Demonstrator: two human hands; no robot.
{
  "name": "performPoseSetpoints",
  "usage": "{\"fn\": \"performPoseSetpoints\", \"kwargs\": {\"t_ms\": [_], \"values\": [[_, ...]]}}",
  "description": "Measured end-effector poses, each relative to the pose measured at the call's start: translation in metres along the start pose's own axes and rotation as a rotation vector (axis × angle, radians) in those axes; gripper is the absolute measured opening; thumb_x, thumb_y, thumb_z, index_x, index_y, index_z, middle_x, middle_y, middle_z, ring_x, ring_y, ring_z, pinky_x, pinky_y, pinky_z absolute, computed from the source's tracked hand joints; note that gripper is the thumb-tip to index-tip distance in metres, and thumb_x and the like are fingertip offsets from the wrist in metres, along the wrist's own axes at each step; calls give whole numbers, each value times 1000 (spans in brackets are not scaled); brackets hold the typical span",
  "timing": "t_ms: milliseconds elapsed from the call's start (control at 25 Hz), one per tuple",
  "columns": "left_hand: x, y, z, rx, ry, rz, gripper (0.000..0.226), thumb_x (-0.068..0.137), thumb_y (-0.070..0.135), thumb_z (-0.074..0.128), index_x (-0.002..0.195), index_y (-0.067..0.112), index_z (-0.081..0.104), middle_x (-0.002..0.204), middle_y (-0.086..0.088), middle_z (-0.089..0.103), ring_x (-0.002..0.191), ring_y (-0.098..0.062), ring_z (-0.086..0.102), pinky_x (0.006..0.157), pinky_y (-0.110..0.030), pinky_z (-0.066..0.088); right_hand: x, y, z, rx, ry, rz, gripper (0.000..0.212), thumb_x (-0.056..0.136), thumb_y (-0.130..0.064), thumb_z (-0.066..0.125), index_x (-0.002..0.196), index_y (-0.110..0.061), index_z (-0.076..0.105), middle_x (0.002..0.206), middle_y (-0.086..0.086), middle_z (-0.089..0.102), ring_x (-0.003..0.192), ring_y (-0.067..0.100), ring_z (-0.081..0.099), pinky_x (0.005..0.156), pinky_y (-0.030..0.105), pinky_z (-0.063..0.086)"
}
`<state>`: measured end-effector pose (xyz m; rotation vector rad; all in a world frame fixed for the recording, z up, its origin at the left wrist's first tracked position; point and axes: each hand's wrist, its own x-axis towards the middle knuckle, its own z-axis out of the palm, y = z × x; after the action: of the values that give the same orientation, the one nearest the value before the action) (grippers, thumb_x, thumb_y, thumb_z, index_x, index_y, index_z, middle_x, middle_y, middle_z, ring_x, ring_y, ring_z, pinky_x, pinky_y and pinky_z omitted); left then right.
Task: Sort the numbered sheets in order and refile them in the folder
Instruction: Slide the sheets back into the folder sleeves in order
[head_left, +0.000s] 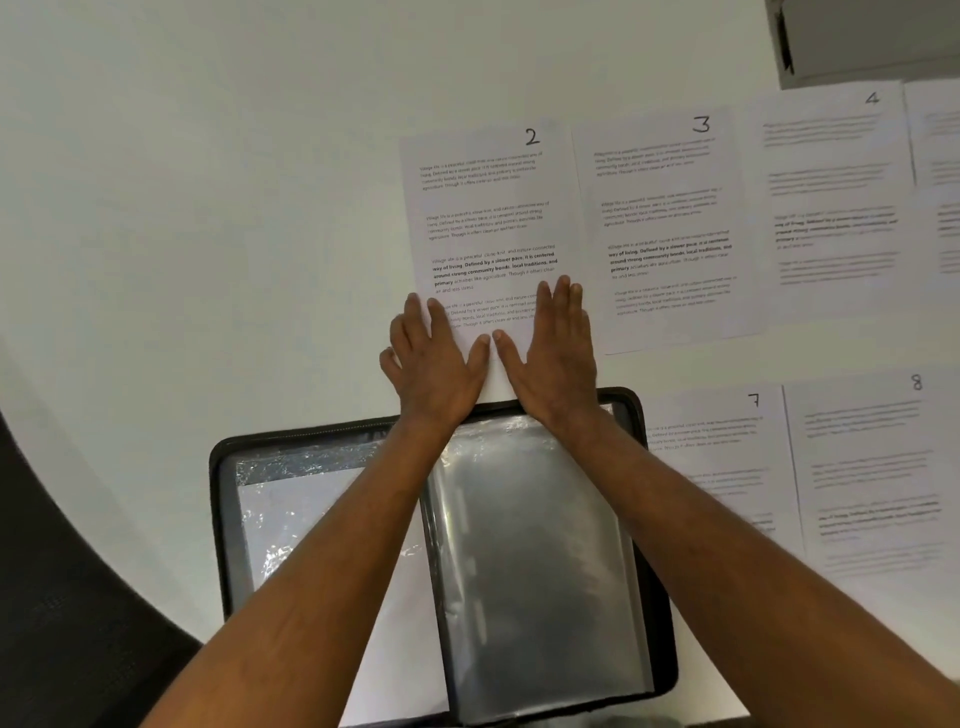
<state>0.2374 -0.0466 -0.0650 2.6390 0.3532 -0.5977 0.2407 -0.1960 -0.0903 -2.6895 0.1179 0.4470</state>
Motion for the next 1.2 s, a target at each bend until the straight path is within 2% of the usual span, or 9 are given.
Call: {"fn": "performPoseSetpoints", "kwargs": {"t_ms": [200, 400, 480, 680, 880, 960, 1000, 1120, 1200], "values": [[-4, 7, -1, 4, -68, 94, 76, 104, 59, 33, 162, 16, 11, 171, -12, -3, 157, -31, -3, 125, -58, 7, -1, 1, -3, 52, -3, -7, 80, 106, -55, 33, 164, -11, -1, 172, 11, -5, 159, 24, -8, 129, 40, 1], [-5, -12, 7, 51, -81, 232, 111, 87, 67, 62, 163, 16, -2, 171, -9, -3, 157, -29, -2, 122, -61, 5, 1, -1, -9, 162, 1, -19, 74, 108, -50, 32, 164, -14, 0, 172, 7, 2, 159, 21, -2, 129, 40, 7], [-5, -17, 13, 96, -22, 267, 115, 84, 62, 70, 163, 13, 2, 170, -12, 5, 156, -32, 6, 121, -63, 13, 0, -1, -11, 183, 0, -9, 75, 107, -52, 33, 164, -15, 1, 172, 6, 5, 159, 20, 0, 129, 41, 11], [2, -16, 17, -14, 246, 298, 86, 92, 51, 65, 157, 11, 26, 157, -12, 38, 141, -30, 40, 109, -57, 37, 3, -2, -21, 262, -46, 19, 75, 107, -56, 31, 164, -20, -1, 173, 0, 5, 159, 15, 1, 127, 40, 18], [-3, -3, 9, -585, 297, 135, 101, 86, 42, 79, 159, 19, 13, 158, -6, 26, 142, -11, 35, 115, -35, 39, 3, -1, -28, 301, -49, 19, 71, 108, -55, 29, 165, -22, 2, 172, -1, 10, 158, 14, 4, 124, 35, 17], [-3, 3, -2, -848, 267, -20, 94, 88, 25, 81, 156, 26, 17, 149, -5, 37, 126, 4, 46, 99, -14, 47, 3, 0, -28, 308, -46, 17, 70, 108, -55, 28, 165, -22, 3, 172, -1, 11, 158, 14, 6, 124, 35, 17], [-2, 4, -7, -999, 217, -119, 82, 92, 18, 76, 155, 25, 24, 141, -4, 50, 118, 0, 56, 91, -12, 51, 3, 0, -29, 313, -47, 17, 69, 108, -54, 28, 165, -22, 3, 172, 0, 11, 158, 14, 6, 124, 35, 17], [5, 5, -21, -1480, 26, -399, 30, 106, 23, 55, 134, 16, 57, 113, -7, 75, 109, -26, 71, 86, -40, 62, 2, 0, -34, 310, -51, 16, 68, 109, -51, 30, 165, -22, 5, 171, 2, 13, 158, 16, 9, 123, 34, 17], [7, 3, -30, -1525, -59, -486, 37, 108, 45, 44, 120, 18, 66, 110, -7, 77, 105, -26, 73, 85, -48, 62, 2, 0, -37, 302, -70, 9, 67, 109, -50, 31, 165, -23, 6, 171, 3, 14, 158, 17, 12, 123, 34, 18]]}}
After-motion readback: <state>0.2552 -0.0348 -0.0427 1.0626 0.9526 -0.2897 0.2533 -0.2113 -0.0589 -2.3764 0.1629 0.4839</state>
